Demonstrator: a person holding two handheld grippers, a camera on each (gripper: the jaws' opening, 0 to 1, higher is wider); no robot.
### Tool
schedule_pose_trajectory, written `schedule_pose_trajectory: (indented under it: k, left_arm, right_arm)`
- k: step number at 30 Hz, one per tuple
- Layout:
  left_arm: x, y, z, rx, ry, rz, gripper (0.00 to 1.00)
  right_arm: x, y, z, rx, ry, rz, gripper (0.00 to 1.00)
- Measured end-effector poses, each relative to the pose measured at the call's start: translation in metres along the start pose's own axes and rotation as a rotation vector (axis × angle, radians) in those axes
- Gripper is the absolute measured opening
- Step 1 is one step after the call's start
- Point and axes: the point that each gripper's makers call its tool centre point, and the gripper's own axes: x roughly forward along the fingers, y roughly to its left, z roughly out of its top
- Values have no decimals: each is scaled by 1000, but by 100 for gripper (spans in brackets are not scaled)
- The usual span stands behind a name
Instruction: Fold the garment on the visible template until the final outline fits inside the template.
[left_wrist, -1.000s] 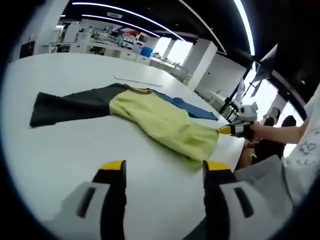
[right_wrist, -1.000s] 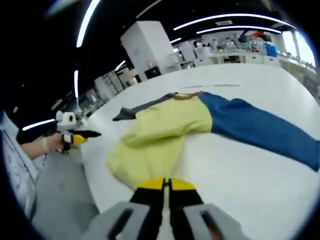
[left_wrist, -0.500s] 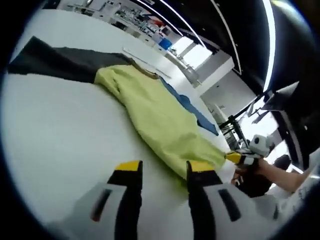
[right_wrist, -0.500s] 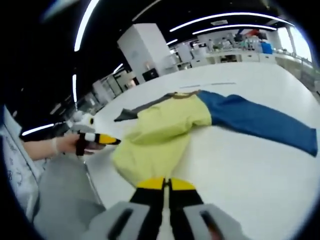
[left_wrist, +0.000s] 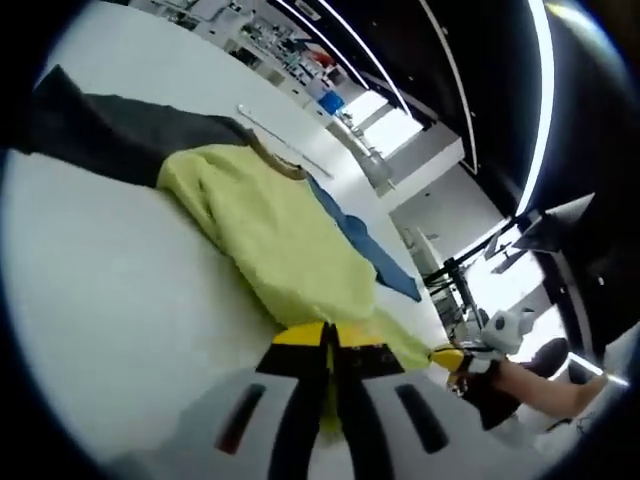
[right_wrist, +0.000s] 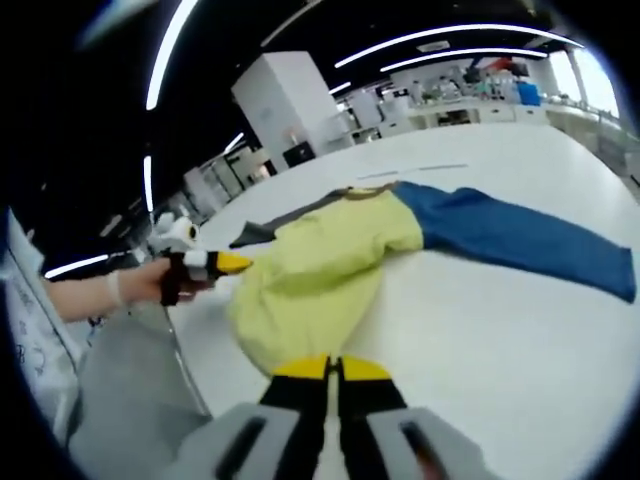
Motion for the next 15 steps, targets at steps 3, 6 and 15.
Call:
schedule_pose_trajectory:
  k: [3, 6, 15]
  left_arm:
    - [5, -15, 15, 27, -21, -28, 0]
    - [12, -23, 24, 34, -18, -43, 0]
    - [41, -33, 47, 18, -11, -78, 0]
  right_arm:
    - [-1, 0, 5, 19, -21, 4, 0]
    - [-2, -3, 9, 32, -38, 1, 0]
    - [-12, -11, 25, 95, -103, -21, 0]
